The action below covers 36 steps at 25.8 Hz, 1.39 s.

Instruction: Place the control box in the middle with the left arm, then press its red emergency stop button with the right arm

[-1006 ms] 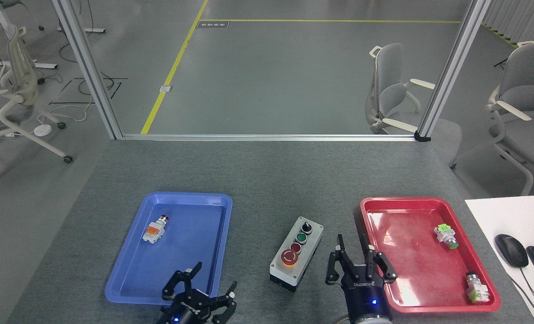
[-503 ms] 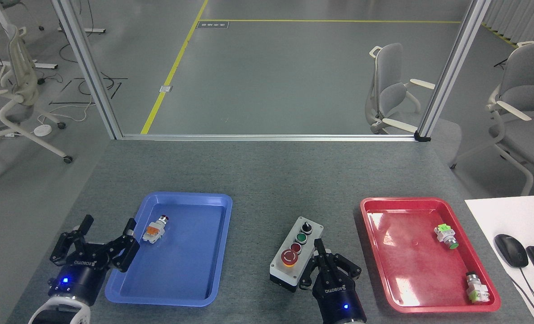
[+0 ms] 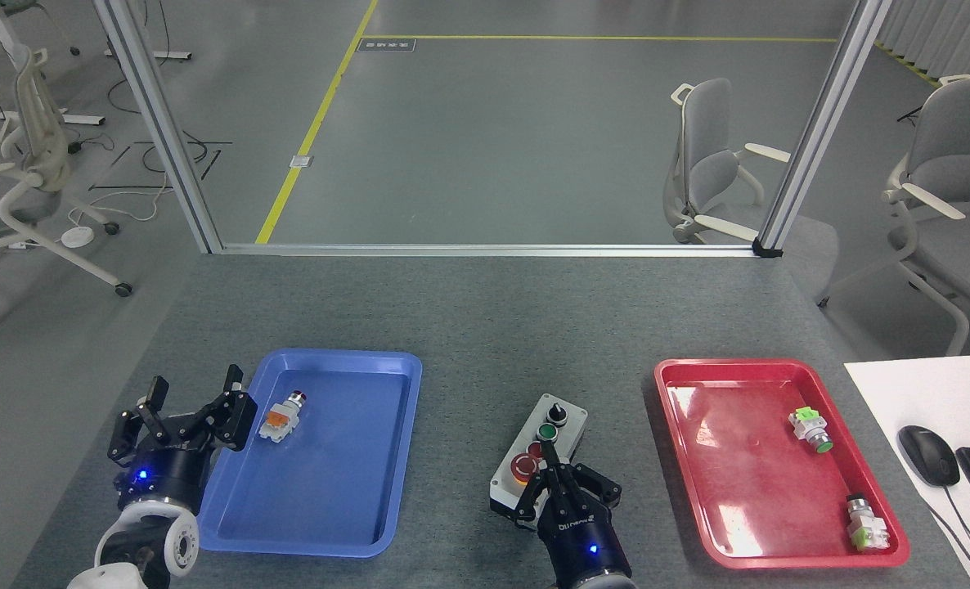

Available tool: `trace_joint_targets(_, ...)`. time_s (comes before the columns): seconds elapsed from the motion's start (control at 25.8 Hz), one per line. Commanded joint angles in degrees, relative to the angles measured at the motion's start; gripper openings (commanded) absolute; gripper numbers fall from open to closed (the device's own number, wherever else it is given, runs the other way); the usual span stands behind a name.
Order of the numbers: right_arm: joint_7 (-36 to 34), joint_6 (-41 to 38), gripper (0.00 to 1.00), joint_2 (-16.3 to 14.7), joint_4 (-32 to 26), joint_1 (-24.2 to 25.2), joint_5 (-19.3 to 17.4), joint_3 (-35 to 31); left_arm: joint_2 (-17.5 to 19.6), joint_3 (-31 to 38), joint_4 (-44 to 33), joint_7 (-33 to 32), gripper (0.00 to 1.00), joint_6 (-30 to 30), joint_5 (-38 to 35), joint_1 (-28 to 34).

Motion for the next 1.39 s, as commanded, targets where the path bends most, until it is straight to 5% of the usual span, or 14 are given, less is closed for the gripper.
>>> trace_joint_targets(0.0, -0.4, 0.2, 0.0, 0.3, 3.7, -1.7, 0.0, 0.1, -2.2, 0.0, 0.0, 0.4, 0.99, 0.1, -0.1, -0.3)
trace_joint_targets(0.93, -2.8, -0.5, 0.0, 0.5, 8.1, -1.3, -1.3, 0.8, -3.9, -2.6, 0.4, -0.1, 0.99, -0.1, -0.8, 2.2)
trace_joint_targets(1.35, -1.9, 0.2, 0.0, 0.3, -2.0, -3.1, -10.5, -0.1, -7.0, -8.2, 2.1, -0.1, 0.99, 0.4, -1.6, 2.3)
